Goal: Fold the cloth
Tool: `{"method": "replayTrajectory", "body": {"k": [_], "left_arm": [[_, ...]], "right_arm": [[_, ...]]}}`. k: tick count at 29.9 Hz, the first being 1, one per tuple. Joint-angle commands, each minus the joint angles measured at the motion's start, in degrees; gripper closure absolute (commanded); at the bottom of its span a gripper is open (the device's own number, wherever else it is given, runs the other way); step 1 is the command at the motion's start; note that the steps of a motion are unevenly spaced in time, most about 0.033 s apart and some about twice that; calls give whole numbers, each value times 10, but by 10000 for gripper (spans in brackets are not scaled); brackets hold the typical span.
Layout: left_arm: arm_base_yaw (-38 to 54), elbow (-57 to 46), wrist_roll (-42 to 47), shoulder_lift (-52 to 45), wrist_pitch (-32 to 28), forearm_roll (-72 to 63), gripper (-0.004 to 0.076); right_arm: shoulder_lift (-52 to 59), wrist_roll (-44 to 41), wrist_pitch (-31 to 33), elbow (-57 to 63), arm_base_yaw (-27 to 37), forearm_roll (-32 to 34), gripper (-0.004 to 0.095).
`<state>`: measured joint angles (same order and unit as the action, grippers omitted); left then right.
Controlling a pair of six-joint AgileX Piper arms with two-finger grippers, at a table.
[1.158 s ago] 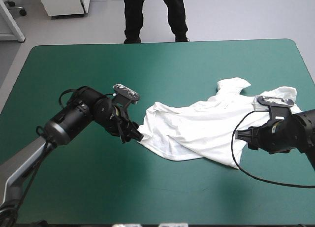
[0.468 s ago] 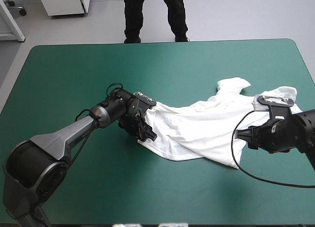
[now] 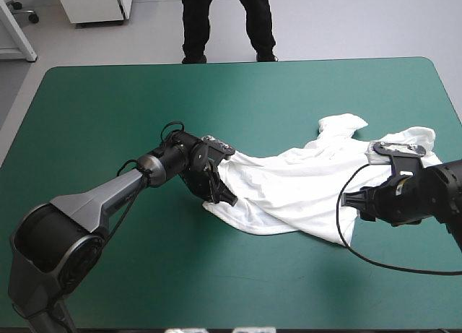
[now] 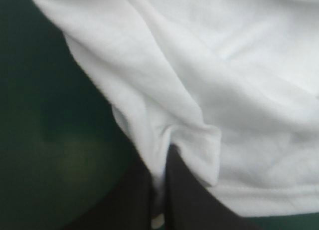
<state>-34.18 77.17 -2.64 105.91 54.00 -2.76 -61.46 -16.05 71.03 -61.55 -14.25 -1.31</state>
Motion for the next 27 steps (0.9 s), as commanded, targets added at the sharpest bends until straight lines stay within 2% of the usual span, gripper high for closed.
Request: {"method": "replayTrajectory", "body": {"k": [1, 8, 14, 17, 27], "left_arm": [[1, 10, 0, -16, -14, 20, 733], [1, 10, -5, -16, -5, 20, 733], [1, 10, -5, -16, 5, 20, 733], [1, 10, -5, -16, 3, 20, 733], [1, 10, -5, -16, -3, 20, 733]], "right_arm": [[-12, 10, -17, -9, -1, -20, 389], [-72, 28, -58, 15, -1, -23, 389], [-88, 27, -169, 121, -1, -53, 389], [-88, 27, -205, 154, -1, -68, 389], [-132, 45, -266, 217, -1, -108, 396]]}}
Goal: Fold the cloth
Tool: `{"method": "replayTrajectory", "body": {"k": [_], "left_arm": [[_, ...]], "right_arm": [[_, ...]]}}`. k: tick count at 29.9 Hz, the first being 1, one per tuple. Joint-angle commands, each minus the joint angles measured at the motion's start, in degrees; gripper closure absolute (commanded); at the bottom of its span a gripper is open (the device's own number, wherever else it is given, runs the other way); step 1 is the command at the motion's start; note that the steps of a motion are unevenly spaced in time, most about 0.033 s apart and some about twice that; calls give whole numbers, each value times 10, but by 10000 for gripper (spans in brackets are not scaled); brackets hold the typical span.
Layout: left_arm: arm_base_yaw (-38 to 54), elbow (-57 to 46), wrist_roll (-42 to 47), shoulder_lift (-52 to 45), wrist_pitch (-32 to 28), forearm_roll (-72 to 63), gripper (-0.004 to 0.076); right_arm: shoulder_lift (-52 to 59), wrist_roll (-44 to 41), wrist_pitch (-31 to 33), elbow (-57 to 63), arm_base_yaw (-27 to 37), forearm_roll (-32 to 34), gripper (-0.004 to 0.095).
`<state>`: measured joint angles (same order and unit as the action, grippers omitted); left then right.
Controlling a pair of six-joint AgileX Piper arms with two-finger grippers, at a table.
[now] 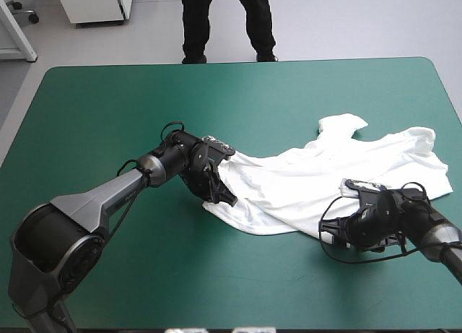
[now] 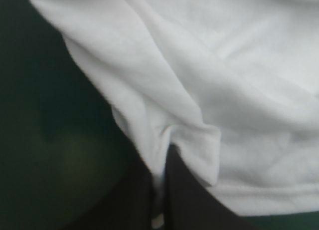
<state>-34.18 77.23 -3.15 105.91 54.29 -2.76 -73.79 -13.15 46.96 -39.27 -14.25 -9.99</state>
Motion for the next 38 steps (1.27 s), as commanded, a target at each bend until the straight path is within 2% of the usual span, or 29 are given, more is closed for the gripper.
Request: {"method": "replayTrajectory", "body": {"k": [1, 4, 6, 10, 15, 20, 23, 29, 38], "left_arm": [[1, 9, 0, -16, -6, 20, 733], [1, 9, 0, -16, -6, 20, 733], [1, 9, 0, -16, -2, 20, 733], [1, 9, 0, -16, 3, 20, 733], [1, 9, 0, -25, 17, 22, 733], [1, 21, 1, -77, 31, 28, 733], [1, 41, 3, -124, 36, 40, 733], [1, 89, 8, -221, 38, 83, 733], [1, 204, 14, -318, 32, 144, 733]], "right_arm": [[-20, 26, -27, -5, -1, -30, 398], [-51, 28, -34, -5, -1, -49, 431], [-63, 29, -33, -5, -1, -59, 530], [-67, 40, -34, -5, -1, -60, 917], [-65, 40, -14, -28, -1, -50, 925], [-29, 40, 27, -103, -1, -29, 925], [-2, 41, 61, -169, -1, 2, 925], [30, 99, 139, -323, -1, 41, 925], [35, 139, 169, -565, -1, 57, 925]]}}
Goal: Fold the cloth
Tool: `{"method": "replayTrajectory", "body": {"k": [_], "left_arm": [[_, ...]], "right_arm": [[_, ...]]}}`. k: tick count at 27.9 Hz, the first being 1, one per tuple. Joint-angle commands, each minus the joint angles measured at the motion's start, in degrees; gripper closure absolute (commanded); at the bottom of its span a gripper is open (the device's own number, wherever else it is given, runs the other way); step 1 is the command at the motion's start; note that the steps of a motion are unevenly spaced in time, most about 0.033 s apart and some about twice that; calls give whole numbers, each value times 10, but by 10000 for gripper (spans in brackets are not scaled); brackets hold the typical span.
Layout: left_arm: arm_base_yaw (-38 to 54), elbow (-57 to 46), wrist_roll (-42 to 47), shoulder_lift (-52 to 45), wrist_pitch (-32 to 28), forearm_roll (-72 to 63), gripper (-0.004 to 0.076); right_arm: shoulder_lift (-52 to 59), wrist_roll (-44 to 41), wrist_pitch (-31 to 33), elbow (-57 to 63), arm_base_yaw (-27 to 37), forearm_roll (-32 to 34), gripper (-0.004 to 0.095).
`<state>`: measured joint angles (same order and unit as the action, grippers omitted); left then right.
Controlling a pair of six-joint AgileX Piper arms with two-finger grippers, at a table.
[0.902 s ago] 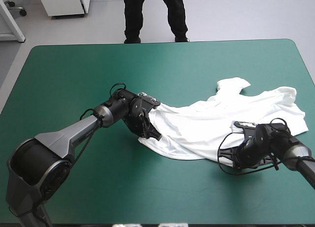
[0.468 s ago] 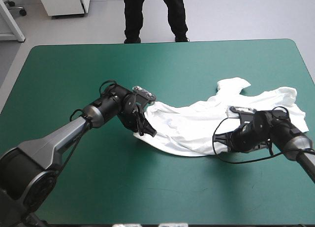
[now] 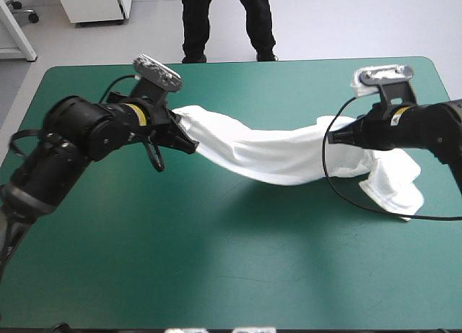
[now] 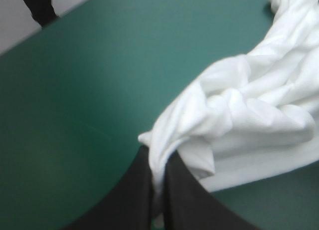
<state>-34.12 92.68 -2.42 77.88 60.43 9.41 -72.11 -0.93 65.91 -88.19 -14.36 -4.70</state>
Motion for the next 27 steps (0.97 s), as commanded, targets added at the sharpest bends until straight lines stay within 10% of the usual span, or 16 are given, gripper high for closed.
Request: {"method": "replayTrajectory", "body": {"k": [1, 27], "left_arm": [[0, 66, 8, -43, -34, 25, 733], [0, 415, -82, -68, -148, -55, 733]], "right_arm": [[19, 23, -20, -102, 0, 4, 925], [12, 109, -92, -465, 0, -62, 924]]}}
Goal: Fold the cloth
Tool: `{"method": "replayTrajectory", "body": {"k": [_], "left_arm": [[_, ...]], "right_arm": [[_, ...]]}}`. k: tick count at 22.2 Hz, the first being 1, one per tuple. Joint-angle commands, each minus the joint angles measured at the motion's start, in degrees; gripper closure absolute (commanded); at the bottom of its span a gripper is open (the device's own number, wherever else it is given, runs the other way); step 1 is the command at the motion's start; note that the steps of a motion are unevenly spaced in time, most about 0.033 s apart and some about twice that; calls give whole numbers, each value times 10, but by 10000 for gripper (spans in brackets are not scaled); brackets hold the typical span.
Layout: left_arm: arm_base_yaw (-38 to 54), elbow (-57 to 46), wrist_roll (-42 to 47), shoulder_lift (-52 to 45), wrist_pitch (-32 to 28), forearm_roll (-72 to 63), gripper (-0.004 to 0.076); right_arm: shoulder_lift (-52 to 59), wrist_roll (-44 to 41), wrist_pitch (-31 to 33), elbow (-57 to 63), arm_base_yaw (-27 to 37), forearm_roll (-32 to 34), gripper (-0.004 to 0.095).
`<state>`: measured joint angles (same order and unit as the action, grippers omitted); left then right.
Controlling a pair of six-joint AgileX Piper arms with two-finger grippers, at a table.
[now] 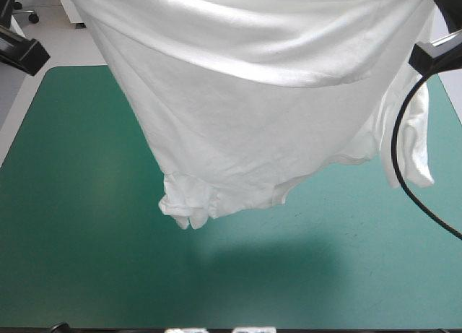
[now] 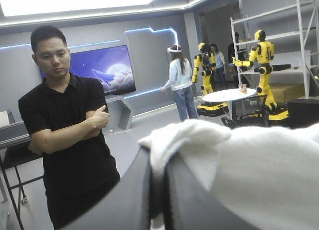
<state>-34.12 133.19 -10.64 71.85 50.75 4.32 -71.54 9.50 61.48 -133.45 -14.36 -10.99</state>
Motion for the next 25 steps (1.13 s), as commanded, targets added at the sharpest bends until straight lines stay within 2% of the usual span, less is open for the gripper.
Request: {"method": "replayTrajectory", "body": {"k": [1, 3, 4, 5, 9, 11, 14, 17, 21, 25], "left_arm": [[0, 10, 1, -8, -40, -3, 733], [0, -1, 1, -5, -9, 4, 733], [0, -29, 1, -4, 10, 11, 733], [0, -45, 2, -4, 15, 16, 733], [0, -197, 59, 0, 25, 93, 733], [0, -292, 102, 22, 11, 147, 733], [10, -355, 155, 69, -13, 202, 733], [46, -362, 172, 117, -36, 176, 733], [108, -362, 164, 202, -80, 76, 733], [126, -362, 164, 260, -89, 54, 733]], "right_arm": [[3, -1, -30, -11, 0, 5, 925], [-8, -40, 21, -10, 0, 12, 925], [-21, -53, 76, -10, 0, 30, 925], [-30, -55, 102, -10, 0, 40, 925], [-45, -88, 96, 92, 0, 58, 925], [-57, -95, 73, 203, 0, 62, 925], [-85, -95, -10, 309, 1, 61, 925], [-123, -98, -70, 343, 1, 61, 925], [-197, -99, -120, 340, 2, 62, 925], [-259, -107, -156, 339, 17, 58, 925]]}}
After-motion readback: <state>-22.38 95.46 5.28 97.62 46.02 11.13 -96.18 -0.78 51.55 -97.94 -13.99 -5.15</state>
